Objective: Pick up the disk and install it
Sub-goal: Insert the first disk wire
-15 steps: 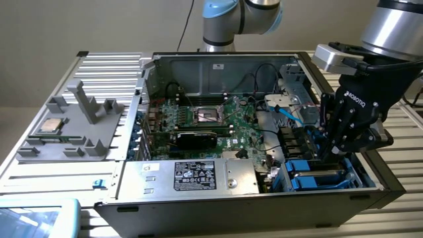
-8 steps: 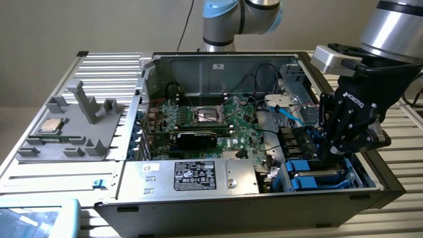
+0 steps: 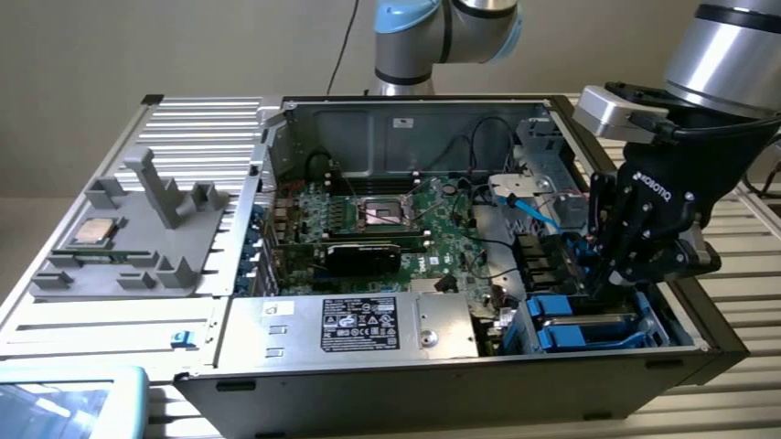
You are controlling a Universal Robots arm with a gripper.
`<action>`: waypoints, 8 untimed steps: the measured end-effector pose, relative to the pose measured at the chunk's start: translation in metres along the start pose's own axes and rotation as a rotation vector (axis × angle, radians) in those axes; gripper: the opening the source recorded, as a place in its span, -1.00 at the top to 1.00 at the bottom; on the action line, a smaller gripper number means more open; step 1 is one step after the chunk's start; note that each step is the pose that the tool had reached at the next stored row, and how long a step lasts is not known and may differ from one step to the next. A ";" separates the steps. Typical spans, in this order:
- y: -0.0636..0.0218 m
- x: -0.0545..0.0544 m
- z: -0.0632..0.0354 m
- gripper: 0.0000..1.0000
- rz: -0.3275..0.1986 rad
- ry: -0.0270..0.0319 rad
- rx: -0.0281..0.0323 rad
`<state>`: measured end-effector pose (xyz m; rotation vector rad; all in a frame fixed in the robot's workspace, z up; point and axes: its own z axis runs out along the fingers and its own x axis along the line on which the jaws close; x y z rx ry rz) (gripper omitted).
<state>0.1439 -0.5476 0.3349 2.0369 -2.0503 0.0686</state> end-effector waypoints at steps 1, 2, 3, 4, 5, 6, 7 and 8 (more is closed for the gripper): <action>0.0000 0.000 0.0003 0.67 0.000 0.0001 0.0000; -0.0001 0.000 0.0007 0.67 0.000 0.0001 0.0000; -0.0001 0.000 0.0010 0.67 0.000 -0.0003 0.0000; -0.0002 0.000 0.0013 0.67 0.000 -0.0011 0.0000; -0.0002 0.000 0.0017 0.67 0.000 -0.0024 0.0000; -0.0003 0.000 0.0021 0.67 -0.001 -0.0036 0.0000; -0.0004 -0.001 0.0024 0.67 -0.001 -0.0052 0.0001; -0.0004 -0.001 0.0028 0.67 -0.001 -0.0068 0.0001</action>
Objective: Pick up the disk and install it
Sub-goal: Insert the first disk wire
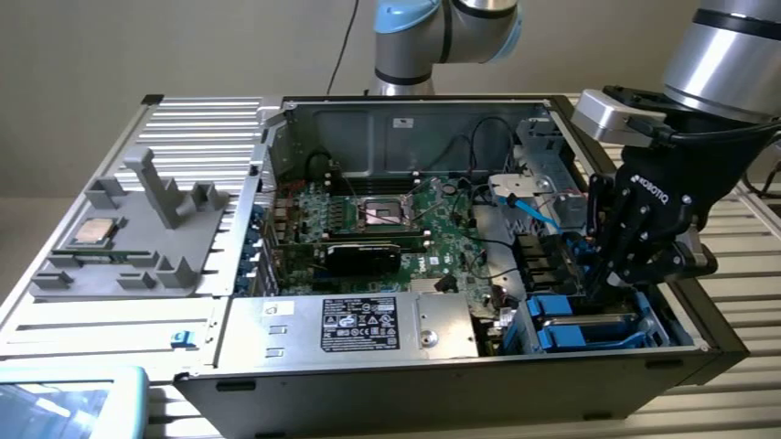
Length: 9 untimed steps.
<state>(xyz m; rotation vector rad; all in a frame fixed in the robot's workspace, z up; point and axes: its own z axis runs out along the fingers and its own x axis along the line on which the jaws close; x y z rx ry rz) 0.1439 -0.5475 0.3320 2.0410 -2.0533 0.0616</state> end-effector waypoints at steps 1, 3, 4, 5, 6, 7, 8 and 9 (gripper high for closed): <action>0.0000 0.000 0.0003 0.67 0.000 -0.0013 0.0000; 0.0000 0.000 0.0004 0.67 0.000 -0.0026 0.0000; 0.0000 0.000 0.0004 0.67 0.000 -0.0027 0.0000; -0.0001 0.000 0.0005 0.67 0.000 -0.0027 0.0000; -0.0001 0.000 0.0004 0.67 0.000 -0.0026 0.0000; -0.0001 0.000 0.0005 0.67 0.000 -0.0027 0.0000; -0.0001 0.001 0.0006 0.67 0.000 -0.0027 0.0000; -0.0001 0.001 0.0007 0.67 0.000 -0.0027 0.0000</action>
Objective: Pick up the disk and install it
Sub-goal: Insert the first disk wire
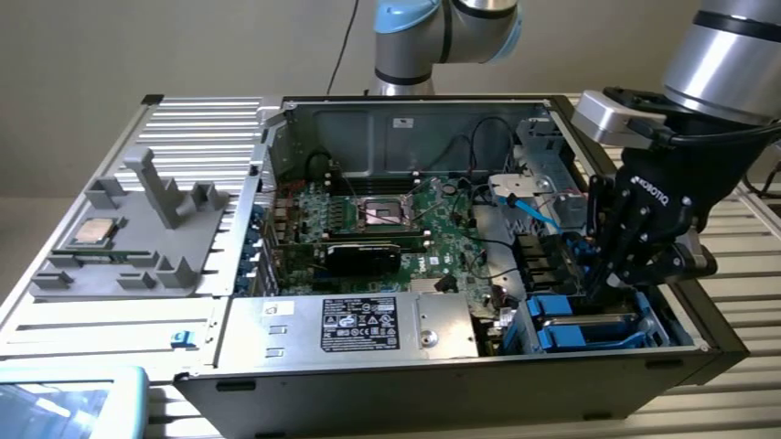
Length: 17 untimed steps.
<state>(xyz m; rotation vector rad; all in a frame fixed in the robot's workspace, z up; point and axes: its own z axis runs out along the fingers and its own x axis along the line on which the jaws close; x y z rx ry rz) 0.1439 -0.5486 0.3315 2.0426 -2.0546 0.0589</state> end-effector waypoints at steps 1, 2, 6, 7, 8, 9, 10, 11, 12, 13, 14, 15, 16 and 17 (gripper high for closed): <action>0.0000 0.000 0.0001 0.67 0.000 0.0001 0.0000; 0.0000 0.001 0.0001 0.67 0.000 0.0000 0.0000; 0.0000 0.001 0.0006 0.67 0.000 0.0001 0.0000; -0.0001 0.001 0.0008 0.67 0.000 0.0000 0.0000; -0.0001 0.000 0.0012 0.67 0.000 -0.0001 0.0000; -0.0002 0.000 0.0016 0.67 0.000 0.0000 -0.0001; -0.0002 0.000 0.0018 0.67 0.000 0.0003 -0.0001; -0.0003 0.000 0.0019 0.67 0.000 0.0003 0.0000; -0.0003 0.000 0.0021 0.67 0.000 0.0003 -0.0001; -0.0003 0.000 0.0022 0.67 0.000 0.0001 0.0000; -0.0003 0.000 0.0023 0.67 0.000 0.0000 0.0000; -0.0003 0.000 0.0024 0.67 0.000 0.0000 0.0000; -0.0004 0.001 0.0026 0.67 0.000 -0.0003 0.0000; -0.0004 0.001 0.0027 0.67 0.000 -0.0004 -0.0001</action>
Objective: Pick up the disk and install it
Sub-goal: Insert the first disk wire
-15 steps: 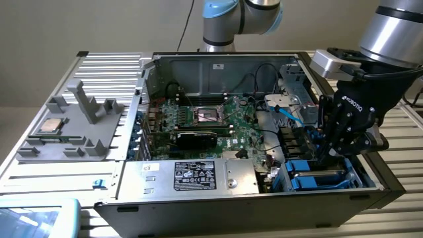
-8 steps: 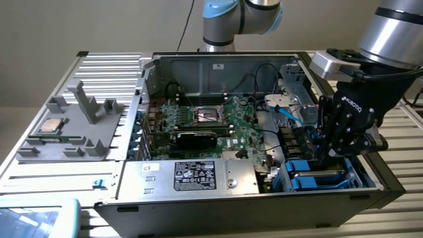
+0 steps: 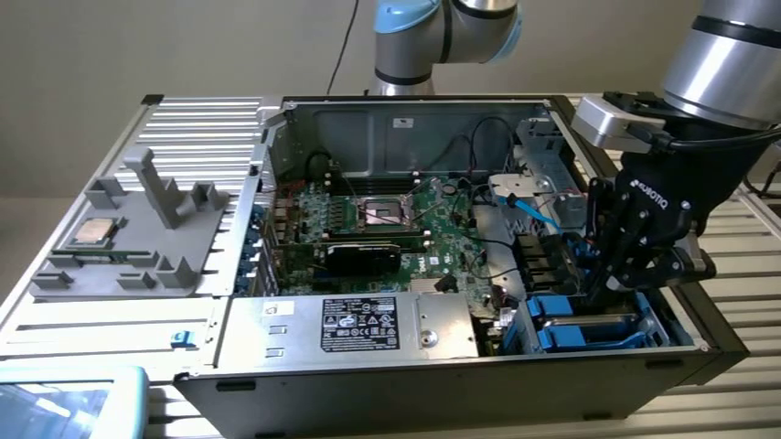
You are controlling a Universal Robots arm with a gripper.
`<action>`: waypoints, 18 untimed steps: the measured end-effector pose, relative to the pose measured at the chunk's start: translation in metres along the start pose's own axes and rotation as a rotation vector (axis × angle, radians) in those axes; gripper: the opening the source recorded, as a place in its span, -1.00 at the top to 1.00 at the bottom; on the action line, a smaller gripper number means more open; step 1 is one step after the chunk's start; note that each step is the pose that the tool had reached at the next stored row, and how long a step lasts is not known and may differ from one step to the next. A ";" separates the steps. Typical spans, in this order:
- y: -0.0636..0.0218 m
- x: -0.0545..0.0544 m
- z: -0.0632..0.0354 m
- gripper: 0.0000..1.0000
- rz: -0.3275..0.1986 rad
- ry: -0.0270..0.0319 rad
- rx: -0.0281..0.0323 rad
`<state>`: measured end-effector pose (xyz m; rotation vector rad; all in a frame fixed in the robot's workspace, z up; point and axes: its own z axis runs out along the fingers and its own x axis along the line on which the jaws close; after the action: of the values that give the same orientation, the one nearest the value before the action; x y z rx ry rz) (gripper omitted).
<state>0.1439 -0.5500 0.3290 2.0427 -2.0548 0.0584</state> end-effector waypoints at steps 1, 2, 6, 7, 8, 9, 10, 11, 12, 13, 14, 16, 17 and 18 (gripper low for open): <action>0.0000 0.000 0.0000 0.67 0.000 0.0000 0.0000; 0.0000 0.000 -0.0001 0.67 0.000 0.0001 0.0000; -0.0007 0.000 -0.0003 0.67 0.000 0.0005 -0.0001; -0.0010 0.001 -0.0003 0.67 0.000 0.0004 -0.0001; -0.0012 0.001 -0.0003 0.67 0.000 0.0004 -0.0001; -0.0013 0.001 -0.0002 0.67 0.001 0.0003 -0.0001; -0.0013 0.001 -0.0002 0.67 0.001 0.0003 -0.0001; -0.0014 0.001 -0.0001 0.67 0.001 0.0003 -0.0001; -0.0014 0.001 0.0000 0.67 0.001 0.0003 -0.0001; -0.0015 0.001 0.0001 0.67 0.001 0.0005 -0.0001; -0.0015 0.001 0.0003 0.67 0.001 0.0004 -0.0002; -0.0016 0.001 0.0009 0.67 0.001 0.0002 -0.0003; -0.0016 0.001 0.0012 0.67 0.002 0.0001 -0.0003; -0.0016 0.001 0.0014 0.67 0.002 0.0001 -0.0003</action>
<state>0.1453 -0.5510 0.3276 2.0406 -2.0564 0.0585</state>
